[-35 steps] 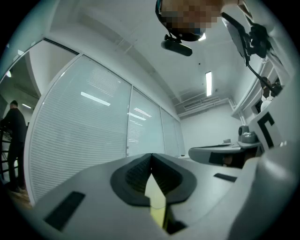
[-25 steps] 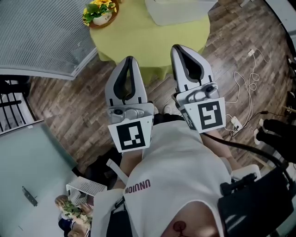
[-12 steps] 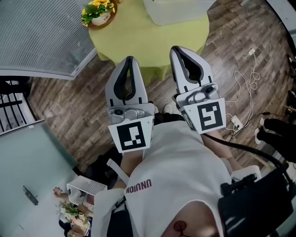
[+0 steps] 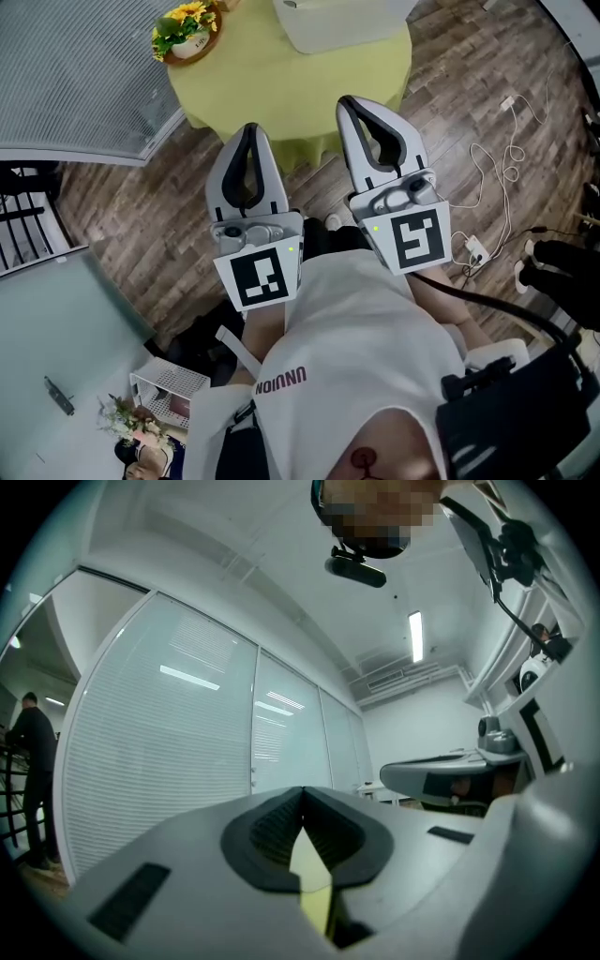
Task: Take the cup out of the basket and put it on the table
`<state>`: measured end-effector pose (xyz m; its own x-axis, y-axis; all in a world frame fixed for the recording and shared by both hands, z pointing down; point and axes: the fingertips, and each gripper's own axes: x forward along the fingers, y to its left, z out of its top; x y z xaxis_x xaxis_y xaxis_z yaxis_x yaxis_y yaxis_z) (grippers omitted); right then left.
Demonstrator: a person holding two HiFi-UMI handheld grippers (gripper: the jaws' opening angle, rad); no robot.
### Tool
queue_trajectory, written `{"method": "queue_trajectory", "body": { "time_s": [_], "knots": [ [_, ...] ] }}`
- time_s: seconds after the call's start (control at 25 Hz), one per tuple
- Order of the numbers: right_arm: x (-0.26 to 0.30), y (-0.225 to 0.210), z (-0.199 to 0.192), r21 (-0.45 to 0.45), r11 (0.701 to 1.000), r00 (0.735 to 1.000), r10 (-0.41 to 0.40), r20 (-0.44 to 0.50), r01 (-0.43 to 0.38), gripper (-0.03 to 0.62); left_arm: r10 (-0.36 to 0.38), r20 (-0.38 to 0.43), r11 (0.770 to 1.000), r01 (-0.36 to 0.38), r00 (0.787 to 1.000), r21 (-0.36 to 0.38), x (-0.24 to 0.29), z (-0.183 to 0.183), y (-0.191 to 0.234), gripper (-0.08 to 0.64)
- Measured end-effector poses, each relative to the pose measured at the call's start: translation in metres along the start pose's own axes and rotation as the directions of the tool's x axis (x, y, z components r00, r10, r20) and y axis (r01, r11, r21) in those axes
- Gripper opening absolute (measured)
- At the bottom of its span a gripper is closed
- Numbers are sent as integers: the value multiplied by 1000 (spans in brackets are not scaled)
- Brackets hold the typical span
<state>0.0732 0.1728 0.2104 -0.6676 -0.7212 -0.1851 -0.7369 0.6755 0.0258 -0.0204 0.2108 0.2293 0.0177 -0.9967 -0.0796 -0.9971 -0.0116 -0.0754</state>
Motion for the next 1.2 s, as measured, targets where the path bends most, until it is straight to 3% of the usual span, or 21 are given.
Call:
{"method": "queue_trajectory", "body": {
  "time_s": [0.44,0.6,0.88,1.0,1.2],
  "knots": [
    [28,-14,-4,21,999,998,30,46,-31,20,20,-3,999,-20,1000,39,30,-11,-3,12],
    [44,-20,-10,12,1000,998,29,49,-29,20,0,9,1000,0,1000,4,49,-17,-1,12],
    [104,-48,-37,31,999,1000,-23,9,22,20,19,18,1000,-19,1000,-13,109,-24,35,12],
    [129,-64,-41,15,998,998,-65,-3,65,20,-3,36,1000,4,999,-11,134,-23,44,12],
    [171,-81,-54,-14,998,998,-63,-29,63,20,-25,23,1000,25,999,-13,177,-28,64,12]
  ]
}}
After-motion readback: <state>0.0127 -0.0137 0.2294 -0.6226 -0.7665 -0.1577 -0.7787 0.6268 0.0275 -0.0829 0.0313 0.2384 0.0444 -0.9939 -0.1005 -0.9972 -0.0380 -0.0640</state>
